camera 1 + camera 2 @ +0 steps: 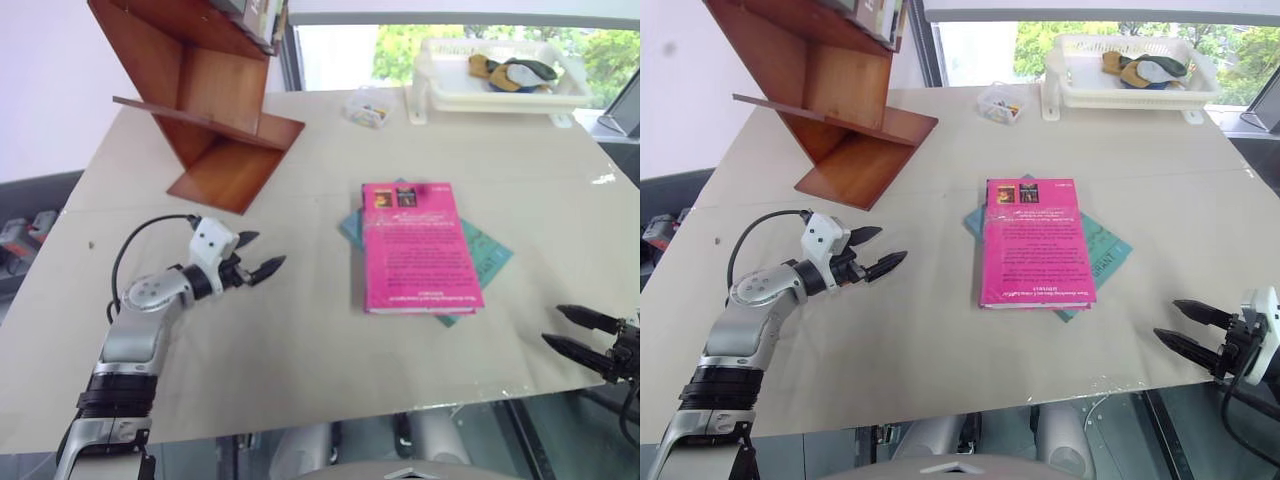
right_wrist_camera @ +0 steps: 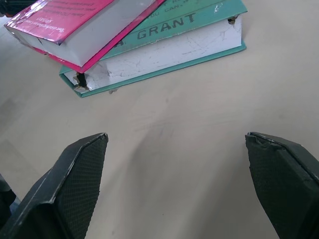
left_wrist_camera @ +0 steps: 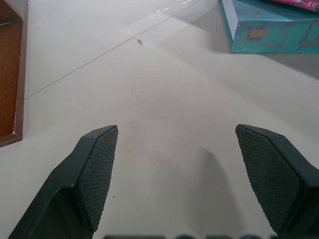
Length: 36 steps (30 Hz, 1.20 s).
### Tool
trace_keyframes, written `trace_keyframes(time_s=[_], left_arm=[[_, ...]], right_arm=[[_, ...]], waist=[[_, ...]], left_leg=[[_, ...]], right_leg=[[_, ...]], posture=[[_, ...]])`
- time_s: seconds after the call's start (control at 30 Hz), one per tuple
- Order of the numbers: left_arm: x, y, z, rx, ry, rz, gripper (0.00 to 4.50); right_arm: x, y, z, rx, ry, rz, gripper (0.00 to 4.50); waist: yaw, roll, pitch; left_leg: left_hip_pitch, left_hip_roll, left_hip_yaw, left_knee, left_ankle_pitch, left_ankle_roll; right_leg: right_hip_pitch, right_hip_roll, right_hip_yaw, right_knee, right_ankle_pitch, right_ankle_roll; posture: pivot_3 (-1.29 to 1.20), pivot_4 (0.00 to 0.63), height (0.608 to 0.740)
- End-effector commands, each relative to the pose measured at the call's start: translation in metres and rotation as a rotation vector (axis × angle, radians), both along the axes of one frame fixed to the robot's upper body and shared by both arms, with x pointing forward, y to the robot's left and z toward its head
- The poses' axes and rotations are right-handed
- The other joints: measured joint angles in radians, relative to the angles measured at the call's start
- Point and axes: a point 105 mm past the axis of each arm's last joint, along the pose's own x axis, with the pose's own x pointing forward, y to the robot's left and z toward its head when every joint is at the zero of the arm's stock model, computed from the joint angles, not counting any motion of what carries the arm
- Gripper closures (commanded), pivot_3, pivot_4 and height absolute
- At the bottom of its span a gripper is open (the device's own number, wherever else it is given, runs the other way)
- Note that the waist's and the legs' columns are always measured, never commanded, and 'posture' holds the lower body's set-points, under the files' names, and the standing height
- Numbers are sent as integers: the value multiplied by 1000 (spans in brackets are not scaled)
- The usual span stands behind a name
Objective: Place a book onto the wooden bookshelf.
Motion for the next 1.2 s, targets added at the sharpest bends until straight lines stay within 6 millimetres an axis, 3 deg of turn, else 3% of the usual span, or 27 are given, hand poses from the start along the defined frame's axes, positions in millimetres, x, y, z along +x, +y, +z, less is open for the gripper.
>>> trace_keyframes(time_s=[0.03,1.2], left_arm=[[5,3,19,-12,-66,7,439],[-2,1,21,-32,-61,-34,439]], right_arm=[[0,-1,11,-8,-44,6,0],[10,-11,11,-87,-99,-46,0]], waist=[[1,0,0],[-1,0,0]], left_leg=[[0,0,0,0,0,0],[0,0,0,0,0,0]], right_leg=[[0,0,0,0,0,0],[0,2,0,0,0,0]], posture=[[0,150,740],[0,150,740]])
